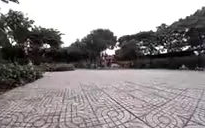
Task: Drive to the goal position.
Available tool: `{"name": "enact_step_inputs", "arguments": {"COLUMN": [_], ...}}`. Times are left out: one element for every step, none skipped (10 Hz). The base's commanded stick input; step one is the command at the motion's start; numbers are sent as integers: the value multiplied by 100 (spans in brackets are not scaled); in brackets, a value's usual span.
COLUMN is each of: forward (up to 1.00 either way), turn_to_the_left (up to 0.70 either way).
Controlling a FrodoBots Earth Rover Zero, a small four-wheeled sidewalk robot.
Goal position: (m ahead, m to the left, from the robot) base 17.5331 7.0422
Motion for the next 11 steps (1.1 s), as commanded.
{"name": "enact_step_inputs", "arguments": {"forward": [70, 70, 70, 70, 70, 70, 70, 70, 70, 70, 70], "turn_to_the_left": [0, 0, 0, 0, 0, 0, 0, 0, 0, 0, 0]}}
